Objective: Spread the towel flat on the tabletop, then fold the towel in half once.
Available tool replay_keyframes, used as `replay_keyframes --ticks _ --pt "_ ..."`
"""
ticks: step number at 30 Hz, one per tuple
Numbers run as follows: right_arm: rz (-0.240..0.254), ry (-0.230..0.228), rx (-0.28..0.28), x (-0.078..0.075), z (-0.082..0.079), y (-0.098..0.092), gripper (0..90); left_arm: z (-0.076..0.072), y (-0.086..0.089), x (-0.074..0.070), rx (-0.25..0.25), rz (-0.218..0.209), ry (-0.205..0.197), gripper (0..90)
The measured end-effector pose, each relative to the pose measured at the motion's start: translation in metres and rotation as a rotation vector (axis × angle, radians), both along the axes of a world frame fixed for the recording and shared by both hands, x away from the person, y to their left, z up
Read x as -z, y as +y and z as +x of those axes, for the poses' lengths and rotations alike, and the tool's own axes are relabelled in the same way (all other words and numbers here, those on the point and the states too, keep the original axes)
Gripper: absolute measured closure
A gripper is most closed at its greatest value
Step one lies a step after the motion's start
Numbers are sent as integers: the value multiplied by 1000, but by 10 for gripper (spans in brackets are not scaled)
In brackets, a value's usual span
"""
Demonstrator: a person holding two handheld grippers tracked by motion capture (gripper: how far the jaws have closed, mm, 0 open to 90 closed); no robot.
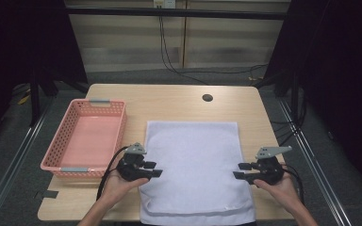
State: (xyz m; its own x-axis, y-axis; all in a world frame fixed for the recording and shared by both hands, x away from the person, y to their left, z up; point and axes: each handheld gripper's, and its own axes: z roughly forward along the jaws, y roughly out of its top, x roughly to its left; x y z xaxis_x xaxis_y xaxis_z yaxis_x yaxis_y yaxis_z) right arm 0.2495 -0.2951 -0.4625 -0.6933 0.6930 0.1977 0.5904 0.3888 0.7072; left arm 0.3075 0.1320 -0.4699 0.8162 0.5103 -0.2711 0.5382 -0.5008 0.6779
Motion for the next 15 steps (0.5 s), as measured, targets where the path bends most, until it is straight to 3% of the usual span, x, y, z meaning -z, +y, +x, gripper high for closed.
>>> replay_keyframes --ticks 2,3,4,7,9,12,15 --pt "-5 12 9 5 13 2 520 12 -5 4 -36 18 -9 545" --pt "-15 18 16 7 19 3 510 18 -6 7 -60 6 5 545" --pt "-18 22 21 10 26 5 508 23 -8 9 -66 21 15 545" --pt "-50 37 39 18 44 10 492 32 -12 19 -51 68 0 544" --pt "-49 43 60 23 53 13 474 35 -10 24 -48 40 13 570" --pt "-75 58 82 31 56 15 462 32 -9 27 -46 40 -31 612" --pt "-121 26 76 32 51 19 472 27 -11 27 -53 73 -80 663"
